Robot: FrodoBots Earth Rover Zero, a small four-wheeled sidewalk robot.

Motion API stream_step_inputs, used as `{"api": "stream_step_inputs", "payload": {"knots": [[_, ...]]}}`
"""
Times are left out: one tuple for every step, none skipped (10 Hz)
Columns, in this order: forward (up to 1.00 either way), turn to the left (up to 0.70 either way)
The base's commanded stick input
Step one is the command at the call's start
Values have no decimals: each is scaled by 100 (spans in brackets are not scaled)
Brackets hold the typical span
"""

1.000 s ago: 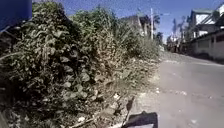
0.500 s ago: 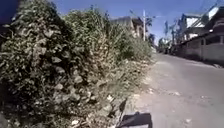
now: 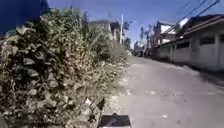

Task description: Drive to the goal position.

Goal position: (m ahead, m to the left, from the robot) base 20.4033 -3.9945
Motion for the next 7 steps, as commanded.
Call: {"api": "stream_step_inputs", "payload": {"knots": [[0, -70], [0, -70], [0, -70], [0, -69], [0, -67], [8, -5], [51, -3]]}}
